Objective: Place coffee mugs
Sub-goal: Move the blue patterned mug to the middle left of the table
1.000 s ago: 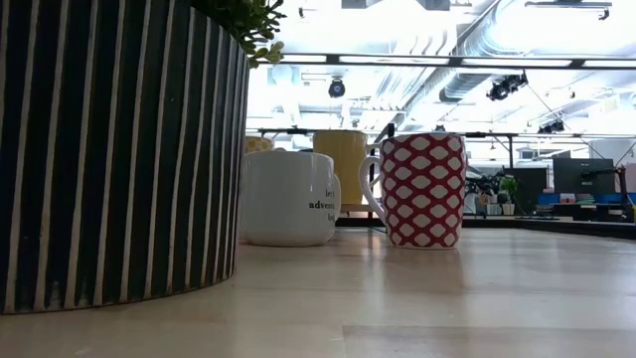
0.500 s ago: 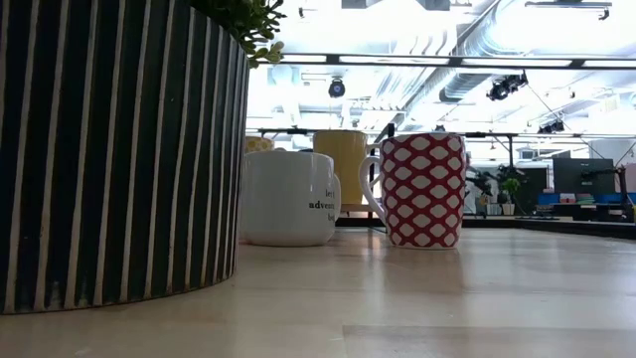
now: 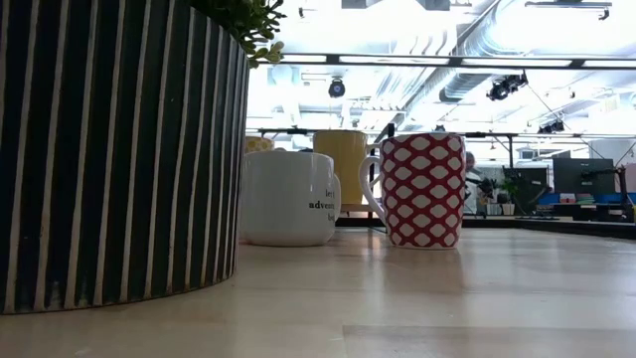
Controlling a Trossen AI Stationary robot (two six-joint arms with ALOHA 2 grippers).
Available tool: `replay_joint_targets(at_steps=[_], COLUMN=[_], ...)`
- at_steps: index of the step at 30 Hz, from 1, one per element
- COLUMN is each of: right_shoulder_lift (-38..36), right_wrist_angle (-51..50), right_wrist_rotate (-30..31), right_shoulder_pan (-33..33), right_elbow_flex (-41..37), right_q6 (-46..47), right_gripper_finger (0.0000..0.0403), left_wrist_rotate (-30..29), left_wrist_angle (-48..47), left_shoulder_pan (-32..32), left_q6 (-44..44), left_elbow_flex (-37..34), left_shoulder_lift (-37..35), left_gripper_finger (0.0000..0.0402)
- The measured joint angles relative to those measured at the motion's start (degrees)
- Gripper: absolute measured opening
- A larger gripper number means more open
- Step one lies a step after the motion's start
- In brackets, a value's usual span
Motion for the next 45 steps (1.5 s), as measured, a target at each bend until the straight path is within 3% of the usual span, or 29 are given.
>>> replay_joint_targets(at_steps=[18,23,28,31,37,45], right_shoulder_lift=[6.96,6.94,6.43,6.45,6.55,6.94], right_wrist_angle=[1.73,1.63,1.38,0.79,-2.31,-6.77], right_wrist_rotate=[0.91,1.67,3.98,5.32,13.39,33.85], right_shoulder_pan=[-0.04,-0.43,-1.81,-3.17,-7.13,-14.66], right_elbow_flex=[0.00,0.02,0.39,0.37,0.40,4.12], right_q6=[2.05,2.86,1.88,1.74,-1.39,-3.31], right_gripper_finger=[0.0123,0.0085,0.0018,0.0008,0.0003,0.0001], left_wrist_rotate=[0.86,0.87,0.87,0.87,0.87,1.79], left_wrist_angle=[2.27,2.24,2.20,2.20,1.45,-8.60], left_shoulder_pan=[-0.17,-0.17,-0.17,-0.17,-0.17,-0.17], left_q6=[-0.51,-1.61,-1.58,-1.54,-1.48,2.13], left_elbow_flex=[0.00,0.00,0.00,0.00,0.00,-0.07], left_shoulder_lift=[0.00,0.00,0.02,0.02,0.02,-2.50], left_gripper_finger=[0.0081,0.0081,0.0081,0.0081,0.0081,0.0081])
